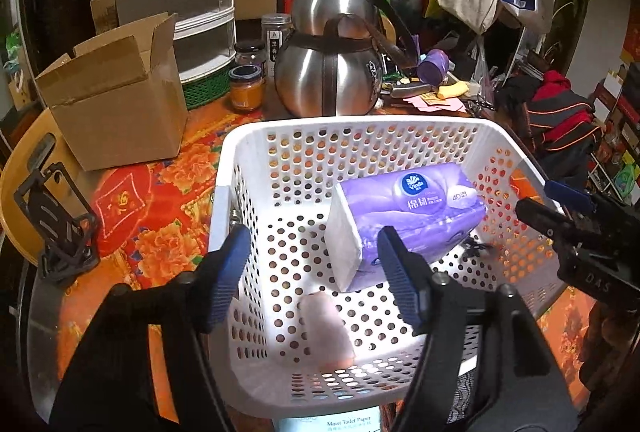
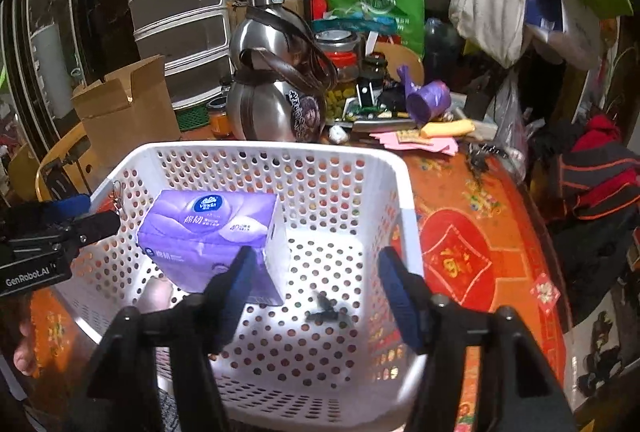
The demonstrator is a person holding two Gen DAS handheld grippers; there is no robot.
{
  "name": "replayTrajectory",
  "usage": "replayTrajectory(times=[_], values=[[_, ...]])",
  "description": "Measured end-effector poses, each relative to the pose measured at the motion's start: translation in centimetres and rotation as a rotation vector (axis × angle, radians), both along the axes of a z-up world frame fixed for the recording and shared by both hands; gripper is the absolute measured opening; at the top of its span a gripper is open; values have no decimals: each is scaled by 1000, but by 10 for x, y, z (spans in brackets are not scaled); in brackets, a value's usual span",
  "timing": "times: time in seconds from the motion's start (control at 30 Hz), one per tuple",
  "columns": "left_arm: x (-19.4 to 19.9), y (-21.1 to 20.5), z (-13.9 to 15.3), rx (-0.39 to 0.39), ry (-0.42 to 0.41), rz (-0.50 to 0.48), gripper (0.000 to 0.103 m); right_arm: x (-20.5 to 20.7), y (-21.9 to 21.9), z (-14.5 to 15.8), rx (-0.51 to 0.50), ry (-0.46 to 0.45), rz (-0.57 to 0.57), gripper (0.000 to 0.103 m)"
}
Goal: Organize soft objects
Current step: 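Drop the black cable into the basket with the right tool while the left tool drops the pink cloth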
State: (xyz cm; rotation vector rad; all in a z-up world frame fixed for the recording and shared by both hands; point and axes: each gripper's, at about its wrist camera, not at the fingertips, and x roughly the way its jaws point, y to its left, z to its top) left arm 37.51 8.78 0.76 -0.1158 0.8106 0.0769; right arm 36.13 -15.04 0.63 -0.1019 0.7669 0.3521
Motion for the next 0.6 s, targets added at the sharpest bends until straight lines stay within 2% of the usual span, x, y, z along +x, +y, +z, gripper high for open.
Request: replayTrajectory(times=[0.13,0.3,0.6], values=[[-3,-1,3,-12,-9,-9,66,-3,1,2,-8,-9,0,68],[-8,-3,8,-4,-31,-4,76,-2,-5,4,16,-6,-9,71],[-16,-10,13,17,-49,-3,78,-7,-7,5,16,-11,-4,71]])
